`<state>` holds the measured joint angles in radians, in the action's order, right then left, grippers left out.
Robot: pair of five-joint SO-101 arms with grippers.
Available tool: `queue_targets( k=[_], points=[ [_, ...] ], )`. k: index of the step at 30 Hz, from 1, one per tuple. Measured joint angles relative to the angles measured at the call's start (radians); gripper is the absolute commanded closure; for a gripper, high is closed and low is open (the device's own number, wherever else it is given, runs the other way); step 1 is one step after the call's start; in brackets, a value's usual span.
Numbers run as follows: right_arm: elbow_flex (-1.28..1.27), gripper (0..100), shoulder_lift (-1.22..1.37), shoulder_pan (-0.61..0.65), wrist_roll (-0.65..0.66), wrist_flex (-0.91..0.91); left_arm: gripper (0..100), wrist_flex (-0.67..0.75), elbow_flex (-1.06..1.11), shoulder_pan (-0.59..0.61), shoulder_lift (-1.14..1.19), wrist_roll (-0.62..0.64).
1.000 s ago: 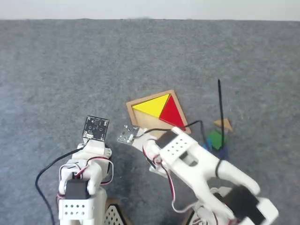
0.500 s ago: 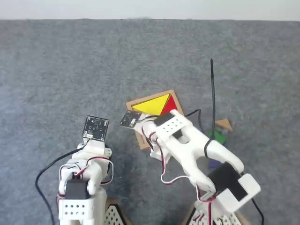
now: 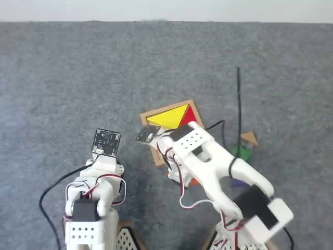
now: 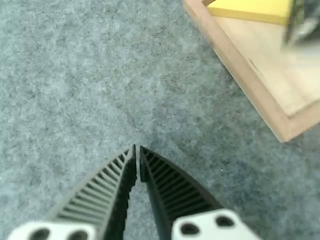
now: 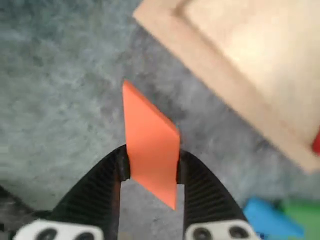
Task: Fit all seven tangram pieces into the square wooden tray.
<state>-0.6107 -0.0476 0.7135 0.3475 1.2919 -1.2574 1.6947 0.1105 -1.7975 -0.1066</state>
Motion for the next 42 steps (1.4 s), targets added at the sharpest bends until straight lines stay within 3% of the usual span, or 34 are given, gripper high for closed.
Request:
queue_targets(
  k=[7, 13, 22, 42],
  points=[
    [0.000, 99.1, -0.037, -0.112, -0.184, -0.064, 99, 0.000, 0.000, 0.000, 0.000, 0.000],
    [-0.012, 99.1, -0.037, -0.114, -0.290, -0.072, 99, 0.000, 0.000, 0.000, 0.000, 0.000],
    [-0.069, 98.9, -0.038, -0.009, -0.215, -0.072, 99, 0.000, 0.000, 0.000, 0.000, 0.000],
    [-0.072, 93.5, -0.038, 0.000, -0.152, -0.051, 99, 0.000, 0.000, 0.000, 0.000, 0.000]
  ],
)
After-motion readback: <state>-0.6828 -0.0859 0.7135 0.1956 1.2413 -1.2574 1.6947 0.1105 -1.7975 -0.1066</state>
